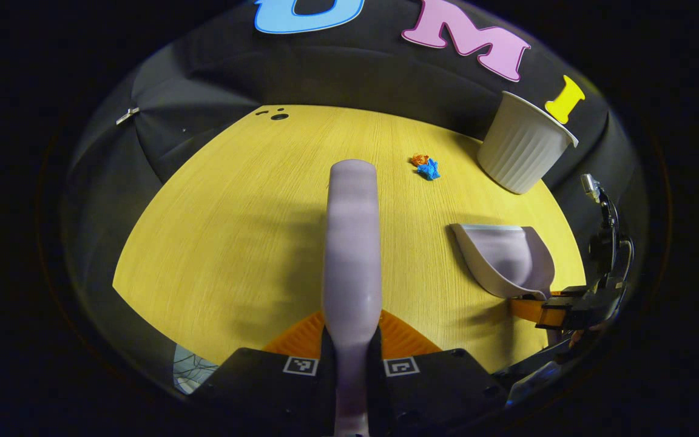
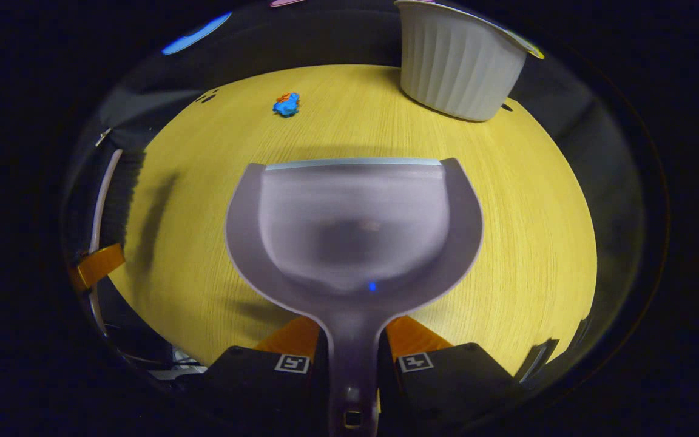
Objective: Pick up the small broom and dustpan from the desktop, sweep the trash into the dustpan with the broom, and then empty the trash into the garbage bin.
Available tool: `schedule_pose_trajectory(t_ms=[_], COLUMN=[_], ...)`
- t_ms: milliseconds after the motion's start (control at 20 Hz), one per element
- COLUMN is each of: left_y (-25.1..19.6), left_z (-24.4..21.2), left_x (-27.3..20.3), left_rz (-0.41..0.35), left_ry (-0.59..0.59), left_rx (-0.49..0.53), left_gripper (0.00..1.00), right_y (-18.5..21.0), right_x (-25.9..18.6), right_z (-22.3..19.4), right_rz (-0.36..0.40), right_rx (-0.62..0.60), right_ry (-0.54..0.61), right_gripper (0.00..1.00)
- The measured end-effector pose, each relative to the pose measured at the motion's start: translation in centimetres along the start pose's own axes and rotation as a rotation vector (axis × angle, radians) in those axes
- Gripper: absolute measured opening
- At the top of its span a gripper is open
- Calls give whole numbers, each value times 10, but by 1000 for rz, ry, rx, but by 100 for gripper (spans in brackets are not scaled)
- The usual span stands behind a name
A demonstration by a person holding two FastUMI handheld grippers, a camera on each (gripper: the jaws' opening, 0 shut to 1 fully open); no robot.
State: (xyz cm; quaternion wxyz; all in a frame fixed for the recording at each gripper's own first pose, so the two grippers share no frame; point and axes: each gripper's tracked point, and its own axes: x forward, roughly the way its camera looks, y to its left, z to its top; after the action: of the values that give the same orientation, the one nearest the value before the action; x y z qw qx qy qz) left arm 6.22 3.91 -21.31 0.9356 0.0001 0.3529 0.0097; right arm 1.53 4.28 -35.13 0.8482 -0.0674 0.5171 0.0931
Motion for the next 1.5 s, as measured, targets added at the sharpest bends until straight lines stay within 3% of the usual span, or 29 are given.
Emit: schedule_pose_trajectory(t_ms=[200, 450, 850, 900, 950, 1100, 1250, 1300, 1500], left_y=[4, -6, -11, -10, -10, -15, -20, -24, -50], left_z=[19, 58, 129, 138, 148, 166, 181, 183, 191], left_x=[13, 38, 101, 112, 122, 149, 176, 182, 195], left_rz=[11, -10, -23, -22, -21, -28, -20, -26, -82], left_ry=[26, 39, 77, 85, 92, 141, 180, 194, 224], left_rx=[16, 71, 182, 207, 227, 279, 390, 438, 619], left_gripper=[25, 25, 25, 25, 25, 25, 25, 25, 25], right_y=[-4, -16, -42, -47, -51, -59, -67, -68, -69], right_x=[-2, -3, -20, -17, -15, -7, 5, 8, 15], right_z=[-4, 1, 51, 58, 62, 69, 73, 72, 66], right_rz=[58, 63, 79, 75, 74, 81, 81, 85, 93], right_rx=[-75, -144, -162, -175, -181, -177, -194, -198, -241], right_ry=[4, 2, -41, -44, -43, -21, -5, 4, 28], right_gripper=[37, 36, 36, 41, 37, 36, 36, 31, 36])
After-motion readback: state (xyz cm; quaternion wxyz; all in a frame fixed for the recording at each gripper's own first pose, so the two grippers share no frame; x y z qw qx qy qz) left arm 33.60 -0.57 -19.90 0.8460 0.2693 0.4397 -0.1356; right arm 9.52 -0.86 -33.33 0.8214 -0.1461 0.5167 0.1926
